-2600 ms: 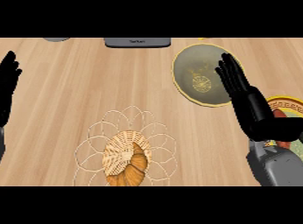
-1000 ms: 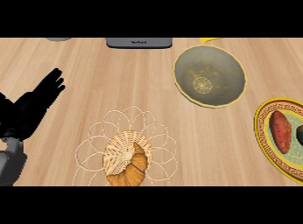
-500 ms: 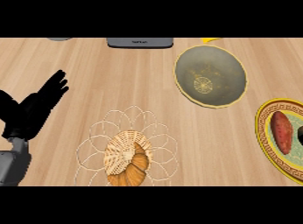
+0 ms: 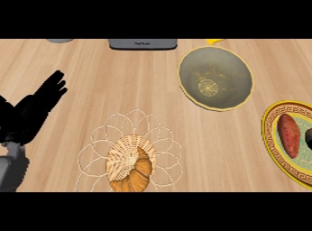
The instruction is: Pick the squash from the plate and place it in the bowl
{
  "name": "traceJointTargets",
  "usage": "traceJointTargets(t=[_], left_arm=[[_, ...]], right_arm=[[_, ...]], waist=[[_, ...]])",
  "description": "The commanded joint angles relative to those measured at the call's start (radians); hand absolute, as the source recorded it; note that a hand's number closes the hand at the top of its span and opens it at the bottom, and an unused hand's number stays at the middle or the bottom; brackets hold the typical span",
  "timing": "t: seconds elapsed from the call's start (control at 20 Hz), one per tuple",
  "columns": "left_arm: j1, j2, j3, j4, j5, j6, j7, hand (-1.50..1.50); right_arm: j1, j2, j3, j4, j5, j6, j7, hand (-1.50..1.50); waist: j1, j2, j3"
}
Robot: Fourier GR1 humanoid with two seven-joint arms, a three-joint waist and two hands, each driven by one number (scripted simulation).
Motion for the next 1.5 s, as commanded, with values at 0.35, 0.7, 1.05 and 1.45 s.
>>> traceJointTargets(t=[0.35, 0.7, 1.05, 1.45], left_arm=[[-0.012, -0.054, 0.025, -0.036, -0.054, -0.011, 0.049, 0.0], [-0.001, -0.054, 0.089, 0.069, -0.052, -0.097, -0.061, 0.0], [-0.047, -0.129, 0.053, 0.083, -0.135, -0.036, -0.033, 0.0], [0.006, -0.067, 0.15, 0.083, -0.069, -0.156, -0.046, 0.0]], right_arm=[[-0.076, 0.049, -0.053, 0.13, 0.078, 0.123, 0.001, -1.5], [-0.088, 0.1, -0.074, 0.203, 0.168, 0.095, -0.059, -1.5], [-0.007, 0.145, -0.113, 0.181, 0.195, 0.094, -0.087, -1.5], [-0.06, 0.175, -0.127, 0.401, 0.272, 0.034, -0.221, -1.5]], waist=[[0.0, 0.0, 0.0], [0.0, 0.0, 0.0], [-0.007, 0.0, 0.0], [-0.001, 0.001, 0.0]])
